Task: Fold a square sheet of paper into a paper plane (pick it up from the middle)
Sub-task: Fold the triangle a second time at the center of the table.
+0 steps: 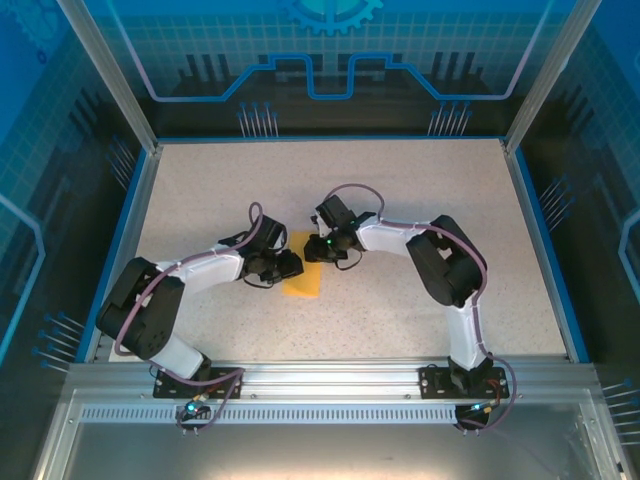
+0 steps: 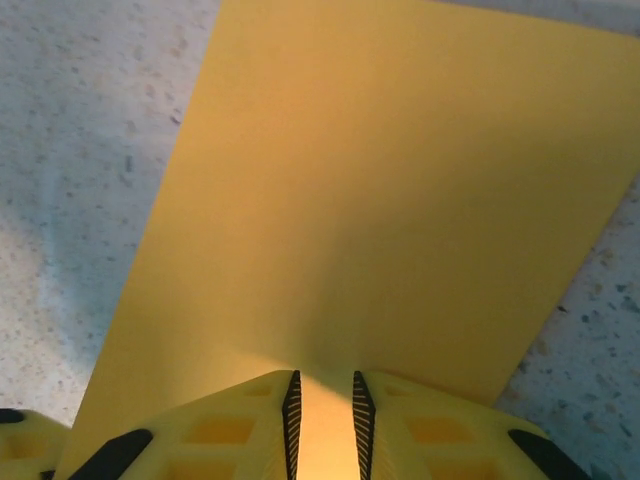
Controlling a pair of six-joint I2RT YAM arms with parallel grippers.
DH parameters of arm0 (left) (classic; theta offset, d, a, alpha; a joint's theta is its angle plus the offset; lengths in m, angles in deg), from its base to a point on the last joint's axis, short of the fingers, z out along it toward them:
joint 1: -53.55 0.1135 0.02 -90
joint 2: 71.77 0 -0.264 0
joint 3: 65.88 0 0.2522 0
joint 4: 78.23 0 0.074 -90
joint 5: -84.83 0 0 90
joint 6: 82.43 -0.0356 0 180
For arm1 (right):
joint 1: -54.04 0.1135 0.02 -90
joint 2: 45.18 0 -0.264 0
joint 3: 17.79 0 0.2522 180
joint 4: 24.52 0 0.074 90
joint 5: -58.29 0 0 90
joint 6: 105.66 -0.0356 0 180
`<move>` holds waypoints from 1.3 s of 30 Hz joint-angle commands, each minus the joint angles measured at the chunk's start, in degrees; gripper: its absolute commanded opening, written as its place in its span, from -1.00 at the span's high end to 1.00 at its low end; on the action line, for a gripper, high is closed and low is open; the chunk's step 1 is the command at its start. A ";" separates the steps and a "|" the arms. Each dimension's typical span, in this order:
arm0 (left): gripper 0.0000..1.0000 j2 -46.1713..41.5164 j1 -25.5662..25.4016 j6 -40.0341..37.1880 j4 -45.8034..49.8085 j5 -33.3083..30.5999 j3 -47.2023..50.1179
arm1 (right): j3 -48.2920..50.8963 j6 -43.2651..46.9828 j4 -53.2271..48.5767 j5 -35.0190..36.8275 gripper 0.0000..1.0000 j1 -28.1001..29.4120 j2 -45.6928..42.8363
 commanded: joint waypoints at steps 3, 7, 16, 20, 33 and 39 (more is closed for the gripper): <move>0.22 -3.19 0.93 0.90 0.45 7.16 0.49 | -1.29 -1.51 -3.17 0.65 0.53 -0.59 1.71; 0.23 -4.19 1.04 2.27 -1.66 11.48 1.20 | -1.41 -1.94 -3.62 0.73 0.53 -0.93 2.08; 0.23 -1.48 1.25 5.37 -9.28 13.21 1.02 | -0.71 -3.28 -1.97 -2.06 0.54 -1.77 1.70; 0.24 0.50 1.46 5.73 -11.92 12.31 1.42 | 0.72 -4.49 0.84 -4.47 0.53 -2.72 -0.40; 0.52 2.44 1.66 4.55 -12.69 10.67 2.17 | 6.59 -4.96 4.38 -7.91 0.33 -6.00 -10.33; 0.62 2.70 1.60 4.35 -12.38 10.24 2.13 | 10.37 -0.12 -0.01 -7.43 0.22 -6.21 -14.13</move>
